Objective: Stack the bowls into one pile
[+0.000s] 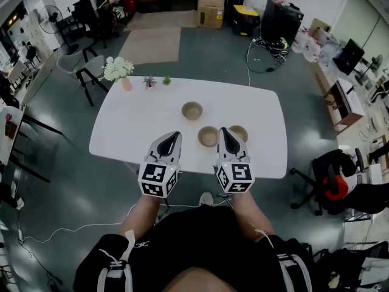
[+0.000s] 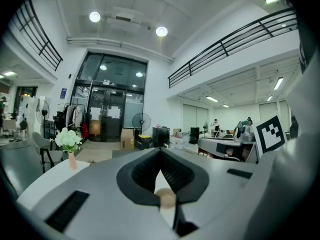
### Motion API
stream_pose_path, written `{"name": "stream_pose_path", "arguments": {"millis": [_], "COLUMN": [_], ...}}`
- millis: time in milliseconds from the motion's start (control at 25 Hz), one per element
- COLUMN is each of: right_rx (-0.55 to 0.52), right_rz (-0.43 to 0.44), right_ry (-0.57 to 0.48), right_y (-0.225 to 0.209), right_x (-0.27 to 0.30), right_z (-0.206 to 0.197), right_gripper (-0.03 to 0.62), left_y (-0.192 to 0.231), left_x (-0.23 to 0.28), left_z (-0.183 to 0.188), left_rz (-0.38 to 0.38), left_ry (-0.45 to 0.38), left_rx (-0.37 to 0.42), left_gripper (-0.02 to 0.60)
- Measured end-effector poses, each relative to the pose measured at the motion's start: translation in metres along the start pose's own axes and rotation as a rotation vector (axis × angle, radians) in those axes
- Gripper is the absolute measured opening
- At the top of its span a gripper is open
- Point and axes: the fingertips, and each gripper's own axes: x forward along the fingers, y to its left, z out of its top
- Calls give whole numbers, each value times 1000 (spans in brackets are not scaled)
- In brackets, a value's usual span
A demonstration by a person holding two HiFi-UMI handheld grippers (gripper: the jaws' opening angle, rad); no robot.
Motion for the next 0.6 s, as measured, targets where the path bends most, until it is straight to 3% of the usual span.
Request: {"name": "stream_pose_path", "arguments": {"millis": [320, 600], "right_rx": [24, 46], "right_rz": [38, 24], "right_ry": [45, 100], "right_y": [-79, -103], "right_x": [74, 119], "right_z": [-4, -36], "right_gripper": [15, 15], "left_y": [8, 31], "left_x": [105, 154], "left_z": [13, -10], "left_rz": [42, 18], "left_ry": [44, 105], "left_rx": [-13, -34], "left_gripper": [13, 13]}}
